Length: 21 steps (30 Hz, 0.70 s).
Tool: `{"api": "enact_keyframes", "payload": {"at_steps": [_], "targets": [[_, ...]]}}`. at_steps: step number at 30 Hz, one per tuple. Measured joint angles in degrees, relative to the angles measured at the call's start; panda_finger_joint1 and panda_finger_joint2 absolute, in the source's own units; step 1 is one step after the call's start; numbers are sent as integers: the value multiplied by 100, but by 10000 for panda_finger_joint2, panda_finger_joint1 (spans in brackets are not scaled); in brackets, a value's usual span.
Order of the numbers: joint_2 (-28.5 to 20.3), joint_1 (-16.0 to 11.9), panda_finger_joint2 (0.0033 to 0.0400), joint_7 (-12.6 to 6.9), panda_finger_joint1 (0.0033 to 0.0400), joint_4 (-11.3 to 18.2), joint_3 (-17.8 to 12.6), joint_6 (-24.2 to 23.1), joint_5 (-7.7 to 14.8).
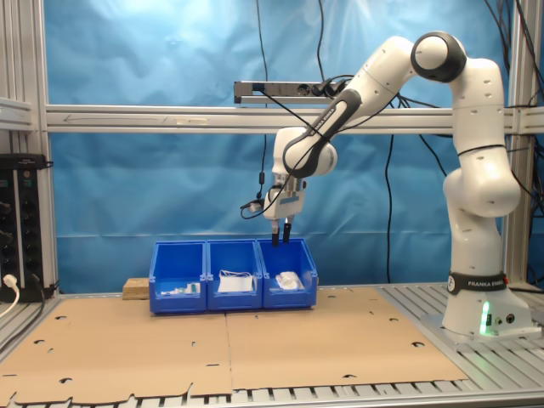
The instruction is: Pick and place sorting task of medical equipment.
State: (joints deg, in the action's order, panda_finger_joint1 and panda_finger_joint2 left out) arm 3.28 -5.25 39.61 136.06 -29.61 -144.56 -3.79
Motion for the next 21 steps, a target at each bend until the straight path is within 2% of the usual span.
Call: {"api": "enact_keyframes", "payload": {"at_steps": [3, 4, 15, 21], "targets": [[0, 3, 335, 0, 335, 0, 0, 0, 0], [0, 4, 386, 0, 386, 0, 1, 0, 0], [-42, 102, 397, 0, 397, -29, 60, 0, 0], [-170, 310, 399, 0, 399, -77, 206, 0, 0]]}}
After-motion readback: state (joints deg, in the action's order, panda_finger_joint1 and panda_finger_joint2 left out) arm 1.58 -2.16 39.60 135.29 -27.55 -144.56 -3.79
